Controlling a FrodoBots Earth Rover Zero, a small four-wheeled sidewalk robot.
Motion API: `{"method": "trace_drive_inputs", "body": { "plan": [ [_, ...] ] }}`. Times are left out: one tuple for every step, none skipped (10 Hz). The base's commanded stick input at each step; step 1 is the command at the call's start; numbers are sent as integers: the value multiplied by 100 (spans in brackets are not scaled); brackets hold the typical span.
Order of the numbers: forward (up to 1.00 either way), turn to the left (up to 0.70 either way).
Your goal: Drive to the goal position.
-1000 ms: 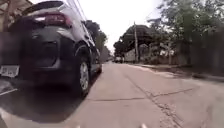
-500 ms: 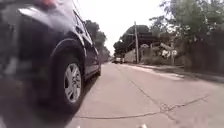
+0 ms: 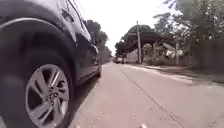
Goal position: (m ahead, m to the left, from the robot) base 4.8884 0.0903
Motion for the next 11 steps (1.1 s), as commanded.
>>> {"method": "trace_drive_inputs", "body": {
  "plan": [
    [100, 0],
    [100, 0],
    [100, 0],
    [100, 0],
    [100, -38],
    [100, -38],
    [100, -14],
    [100, 0],
    [100, 0],
    [100, 0],
    [100, 0]
  ]
}}
